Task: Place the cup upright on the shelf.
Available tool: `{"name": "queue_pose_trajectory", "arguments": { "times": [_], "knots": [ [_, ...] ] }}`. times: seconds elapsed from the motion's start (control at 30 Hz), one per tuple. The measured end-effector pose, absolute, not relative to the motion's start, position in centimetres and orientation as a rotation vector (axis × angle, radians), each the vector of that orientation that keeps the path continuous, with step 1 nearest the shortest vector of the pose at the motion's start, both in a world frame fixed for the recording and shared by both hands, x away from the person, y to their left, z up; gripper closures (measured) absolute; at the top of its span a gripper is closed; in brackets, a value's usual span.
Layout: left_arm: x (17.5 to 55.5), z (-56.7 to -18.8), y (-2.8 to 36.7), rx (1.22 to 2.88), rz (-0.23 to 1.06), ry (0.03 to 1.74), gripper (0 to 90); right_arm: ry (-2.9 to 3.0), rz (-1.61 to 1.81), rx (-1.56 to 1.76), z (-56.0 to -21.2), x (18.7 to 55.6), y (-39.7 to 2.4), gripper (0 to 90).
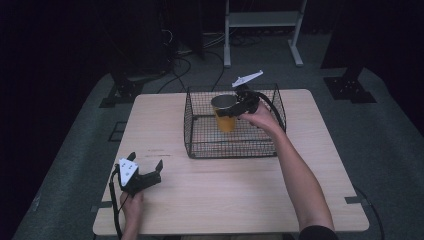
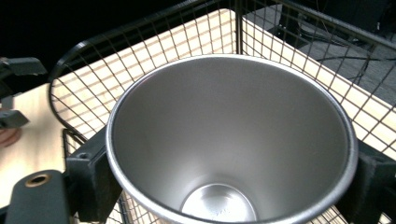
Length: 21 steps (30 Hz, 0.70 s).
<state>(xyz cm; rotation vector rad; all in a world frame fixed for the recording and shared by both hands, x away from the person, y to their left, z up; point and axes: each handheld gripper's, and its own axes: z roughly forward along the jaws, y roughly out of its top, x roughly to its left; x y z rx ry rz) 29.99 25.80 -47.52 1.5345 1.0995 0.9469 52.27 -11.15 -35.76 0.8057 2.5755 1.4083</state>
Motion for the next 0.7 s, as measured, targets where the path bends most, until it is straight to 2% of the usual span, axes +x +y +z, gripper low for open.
{"name": "queue_pose_trajectory", "arguments": {
  "times": [0.7],
  "knots": [
    [30.0,-47.5,25.8,1.535,0.946,1.096,0.0,2.621,1.288,0.821,-39.0,53.2,-10.9,11.7]
  ]
}}
